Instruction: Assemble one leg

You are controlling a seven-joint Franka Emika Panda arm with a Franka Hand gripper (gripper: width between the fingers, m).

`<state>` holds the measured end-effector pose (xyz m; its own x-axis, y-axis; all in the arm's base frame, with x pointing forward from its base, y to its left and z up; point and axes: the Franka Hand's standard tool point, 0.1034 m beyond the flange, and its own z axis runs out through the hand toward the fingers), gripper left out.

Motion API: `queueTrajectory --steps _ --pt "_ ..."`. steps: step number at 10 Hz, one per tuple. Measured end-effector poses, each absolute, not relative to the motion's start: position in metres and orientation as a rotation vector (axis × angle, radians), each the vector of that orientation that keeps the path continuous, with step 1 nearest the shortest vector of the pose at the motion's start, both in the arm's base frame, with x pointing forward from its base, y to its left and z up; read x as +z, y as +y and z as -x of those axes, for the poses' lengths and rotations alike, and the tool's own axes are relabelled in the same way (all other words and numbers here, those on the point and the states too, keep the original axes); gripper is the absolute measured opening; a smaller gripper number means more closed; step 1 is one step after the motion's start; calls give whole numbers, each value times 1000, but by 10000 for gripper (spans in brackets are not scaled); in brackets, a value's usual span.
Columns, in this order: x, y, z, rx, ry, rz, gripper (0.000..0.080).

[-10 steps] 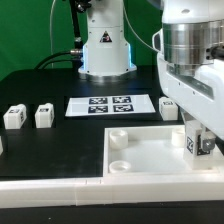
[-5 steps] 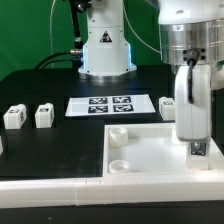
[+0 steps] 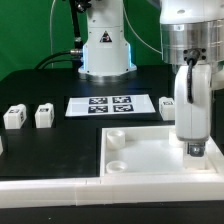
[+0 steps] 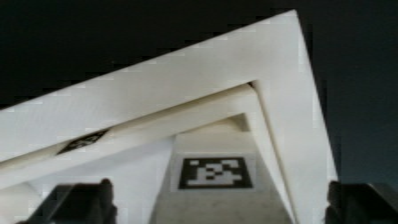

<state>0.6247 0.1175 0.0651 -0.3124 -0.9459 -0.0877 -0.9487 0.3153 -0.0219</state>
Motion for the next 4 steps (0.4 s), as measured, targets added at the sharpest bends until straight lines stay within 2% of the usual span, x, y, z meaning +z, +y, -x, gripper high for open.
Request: queueTrajectory --steps 1,4 --pt "65 118 -625 51 2476 1793 636" --pt "65 118 -625 51 2472 1799 647"
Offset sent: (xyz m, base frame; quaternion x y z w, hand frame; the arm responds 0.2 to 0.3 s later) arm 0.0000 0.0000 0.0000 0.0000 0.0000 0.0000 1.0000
